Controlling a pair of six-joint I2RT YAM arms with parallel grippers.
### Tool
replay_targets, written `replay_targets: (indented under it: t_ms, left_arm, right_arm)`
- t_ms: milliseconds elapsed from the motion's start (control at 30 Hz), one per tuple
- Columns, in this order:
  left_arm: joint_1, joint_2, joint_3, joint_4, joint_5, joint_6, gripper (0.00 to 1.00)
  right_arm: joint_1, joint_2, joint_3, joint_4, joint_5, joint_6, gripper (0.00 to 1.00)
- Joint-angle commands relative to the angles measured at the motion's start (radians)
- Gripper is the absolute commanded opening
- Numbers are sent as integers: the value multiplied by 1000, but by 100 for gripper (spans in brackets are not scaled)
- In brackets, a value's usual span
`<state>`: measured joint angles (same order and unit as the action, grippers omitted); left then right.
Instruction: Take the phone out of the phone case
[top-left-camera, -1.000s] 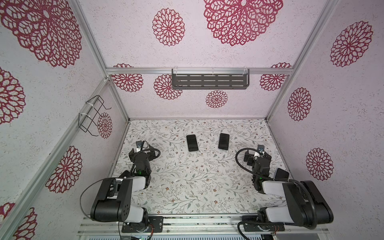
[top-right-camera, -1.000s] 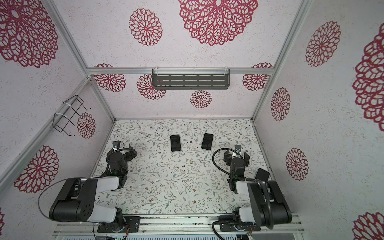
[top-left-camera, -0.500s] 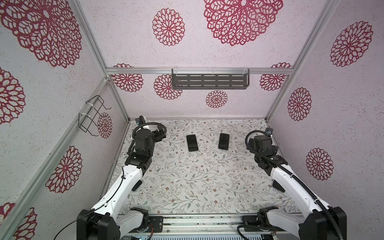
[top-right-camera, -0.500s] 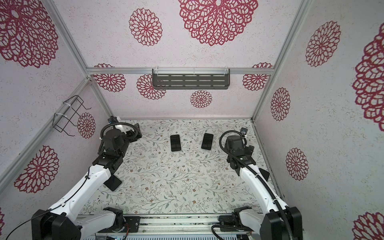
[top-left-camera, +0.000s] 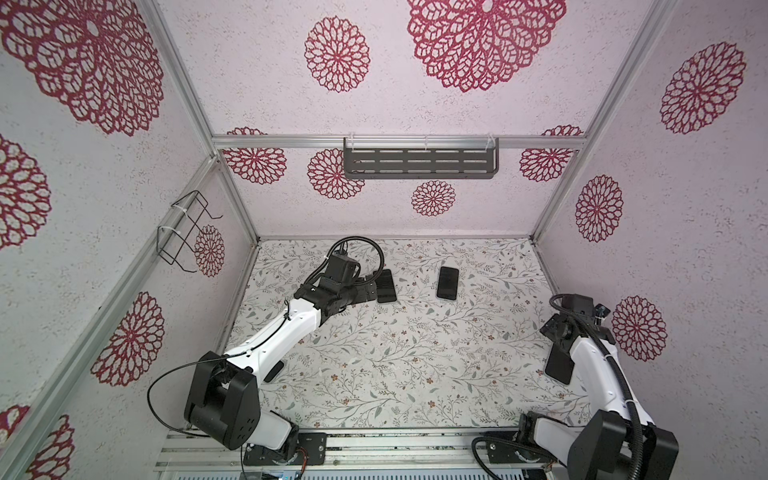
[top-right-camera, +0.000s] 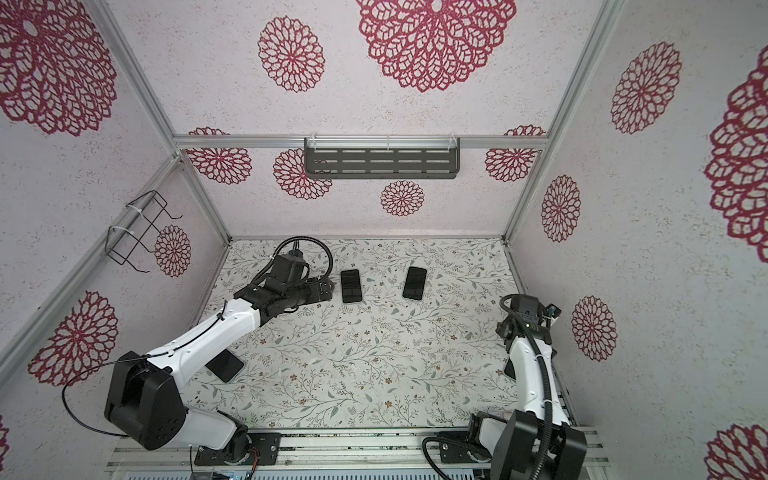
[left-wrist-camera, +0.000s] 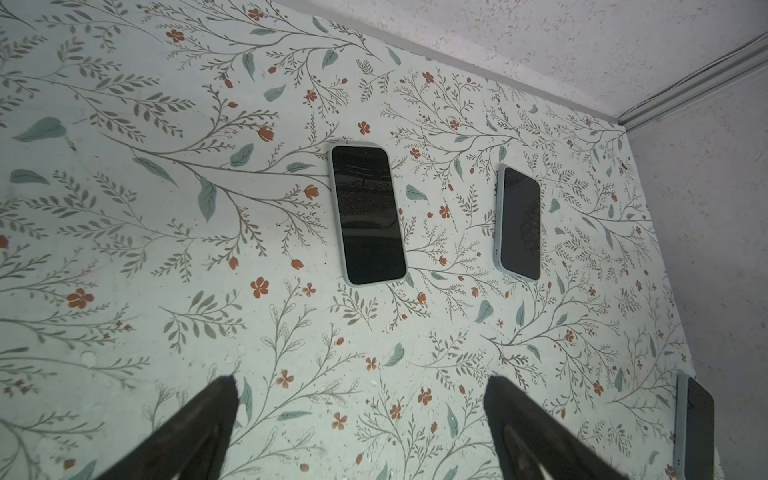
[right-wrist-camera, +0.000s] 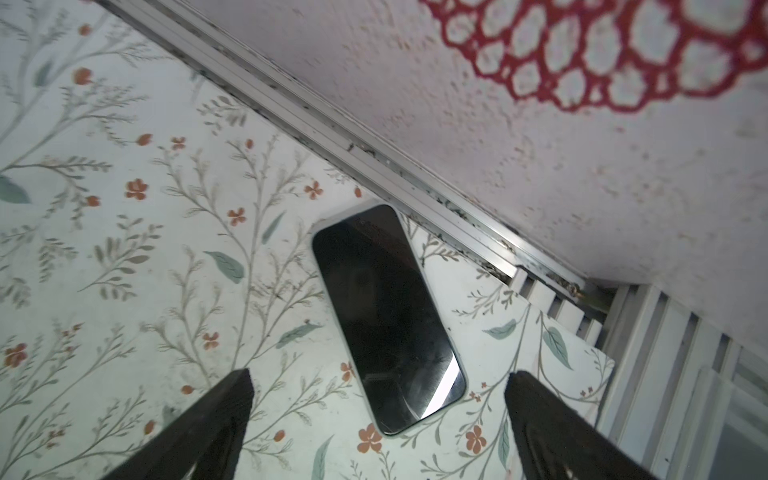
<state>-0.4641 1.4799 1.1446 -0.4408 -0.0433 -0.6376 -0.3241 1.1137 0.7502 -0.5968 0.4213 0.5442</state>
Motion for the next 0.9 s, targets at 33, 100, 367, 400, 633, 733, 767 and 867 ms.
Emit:
replay_targets:
  t_ms: [33, 100, 367, 400, 633, 733, 767, 867]
  left_arm:
    - [-9, 1, 33, -13, 25, -15, 97]
    - [-9, 0, 31, -13, 25, -14, 97]
    - [-9, 0, 36, -20, 10, -16, 97]
    - [-10, 0, 38, -21, 10, -16, 97]
    - [-10, 10, 44, -26, 7, -12, 97]
    - [-10, 18, 47, -26, 11, -12, 97]
    - [-10, 21, 48, -26, 9, -13, 97]
    - [-10, 25, 52, -29, 13, -15, 97]
  right_arm:
    - [-90, -12, -46, 15, -91, 28, 99]
    - [-105, -9, -61, 27, -87, 15, 99]
    - [-190, 34, -122, 113, -311, -30, 99]
    - [-198, 38, -132, 122, -324, -30, 99]
    - [-240, 34, -158, 147, -329, -37, 99]
    - [-256, 34, -164, 154, -321, -38, 99]
    - [-261, 38, -166, 156, -324, -38, 99]
    - [-283, 50, -168, 167, -325, -41, 99]
